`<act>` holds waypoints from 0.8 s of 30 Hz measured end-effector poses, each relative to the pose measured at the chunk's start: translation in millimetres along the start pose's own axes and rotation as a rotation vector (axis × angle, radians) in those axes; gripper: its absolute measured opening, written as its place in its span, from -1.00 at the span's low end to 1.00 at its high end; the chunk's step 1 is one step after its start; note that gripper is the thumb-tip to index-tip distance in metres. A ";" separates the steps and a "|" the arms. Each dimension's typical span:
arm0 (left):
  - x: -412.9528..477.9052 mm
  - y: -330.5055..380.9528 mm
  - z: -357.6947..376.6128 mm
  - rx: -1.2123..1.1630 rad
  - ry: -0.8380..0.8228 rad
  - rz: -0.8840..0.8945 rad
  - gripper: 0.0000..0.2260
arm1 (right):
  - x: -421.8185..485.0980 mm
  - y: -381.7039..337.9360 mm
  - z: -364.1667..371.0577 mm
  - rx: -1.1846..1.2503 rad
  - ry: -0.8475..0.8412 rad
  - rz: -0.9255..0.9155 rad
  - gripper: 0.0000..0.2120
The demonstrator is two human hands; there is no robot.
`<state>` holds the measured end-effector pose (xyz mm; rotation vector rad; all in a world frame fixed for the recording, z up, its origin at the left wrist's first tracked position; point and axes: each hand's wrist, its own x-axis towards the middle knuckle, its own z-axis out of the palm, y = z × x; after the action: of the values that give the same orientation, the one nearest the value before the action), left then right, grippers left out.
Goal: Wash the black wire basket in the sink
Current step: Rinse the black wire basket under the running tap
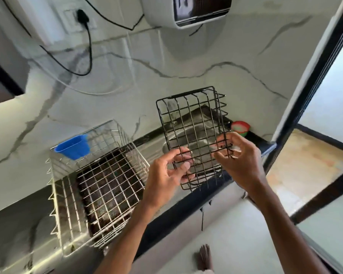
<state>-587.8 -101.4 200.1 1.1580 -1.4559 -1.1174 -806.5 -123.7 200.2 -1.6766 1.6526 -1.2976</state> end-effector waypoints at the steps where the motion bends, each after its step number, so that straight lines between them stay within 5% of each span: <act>1: 14.4 -3.9 8.6 0.008 0.002 -0.014 -0.71 | 11.1 5.8 -2.5 -0.024 0.022 0.009 -0.46; 7: 101.3 -45.0 55.2 0.010 0.034 -0.094 -0.68 | 93.4 39.3 -13.8 -0.225 0.055 -0.109 -0.65; 24: 252.5 -115.8 76.4 -0.074 0.391 -0.427 -0.68 | 325.6 162.0 21.0 -0.357 -0.424 -0.219 -0.50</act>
<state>-677.3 -358.7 106.5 1.5777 -0.8829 -1.1335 -924.8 -465.1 153.6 -2.2106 1.5317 -0.6814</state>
